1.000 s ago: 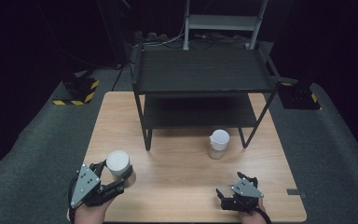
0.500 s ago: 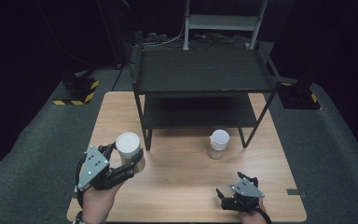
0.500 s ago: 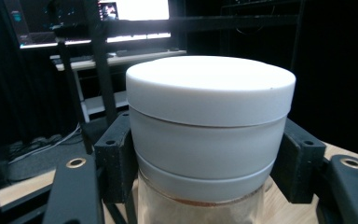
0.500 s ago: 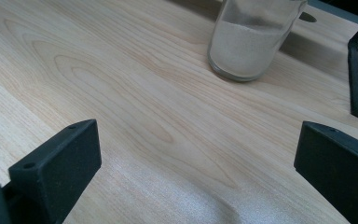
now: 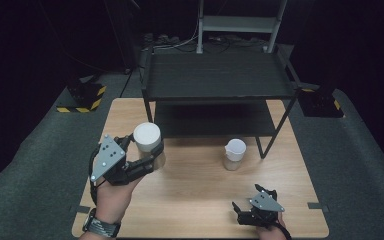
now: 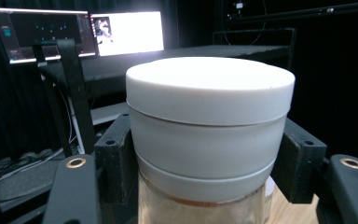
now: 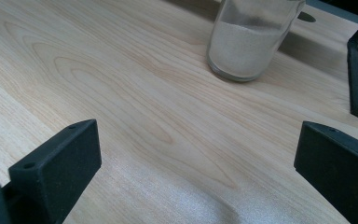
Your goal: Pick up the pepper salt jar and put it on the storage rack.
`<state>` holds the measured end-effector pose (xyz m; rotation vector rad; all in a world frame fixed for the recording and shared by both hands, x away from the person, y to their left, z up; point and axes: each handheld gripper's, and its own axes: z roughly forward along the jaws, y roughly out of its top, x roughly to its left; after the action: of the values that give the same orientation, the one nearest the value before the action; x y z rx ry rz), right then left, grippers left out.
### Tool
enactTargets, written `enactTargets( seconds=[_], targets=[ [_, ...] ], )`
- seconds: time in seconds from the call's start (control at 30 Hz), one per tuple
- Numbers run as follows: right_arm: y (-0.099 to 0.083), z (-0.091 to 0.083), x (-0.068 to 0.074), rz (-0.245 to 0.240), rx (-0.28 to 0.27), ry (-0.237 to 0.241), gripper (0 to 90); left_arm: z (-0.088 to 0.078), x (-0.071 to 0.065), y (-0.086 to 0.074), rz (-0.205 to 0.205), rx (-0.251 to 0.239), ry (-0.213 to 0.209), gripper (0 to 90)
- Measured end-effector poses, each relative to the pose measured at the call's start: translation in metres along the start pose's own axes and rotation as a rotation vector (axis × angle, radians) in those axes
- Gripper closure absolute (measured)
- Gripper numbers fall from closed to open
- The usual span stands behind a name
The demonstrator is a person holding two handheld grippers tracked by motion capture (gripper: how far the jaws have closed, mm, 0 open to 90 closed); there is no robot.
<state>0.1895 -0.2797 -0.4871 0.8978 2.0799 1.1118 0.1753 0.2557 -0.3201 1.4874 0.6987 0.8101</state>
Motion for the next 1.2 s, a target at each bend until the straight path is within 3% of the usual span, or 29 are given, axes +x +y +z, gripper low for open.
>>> enactTargets(
  seconds=[0.63, 0.9, 1.2],
  targets=[
    [0.000, 0.000, 0.000, 0.003, -0.002, 0.000, 0.0, 0.024, 0.009, 0.039, -0.008, -0.060, 0.001, 34.4],
    [-0.001, 0.000, -0.001, 0.005, -0.004, 0.001, 0.0, 0.043, 0.015, 0.062, -0.014, -0.083, 0.004, 34.4],
    [-0.001, 0.000, -0.001, 0.006, -0.006, 0.002, 0.0, 0.060, 0.020, 0.076, -0.021, -0.098, 0.013, 34.4]
  ],
)
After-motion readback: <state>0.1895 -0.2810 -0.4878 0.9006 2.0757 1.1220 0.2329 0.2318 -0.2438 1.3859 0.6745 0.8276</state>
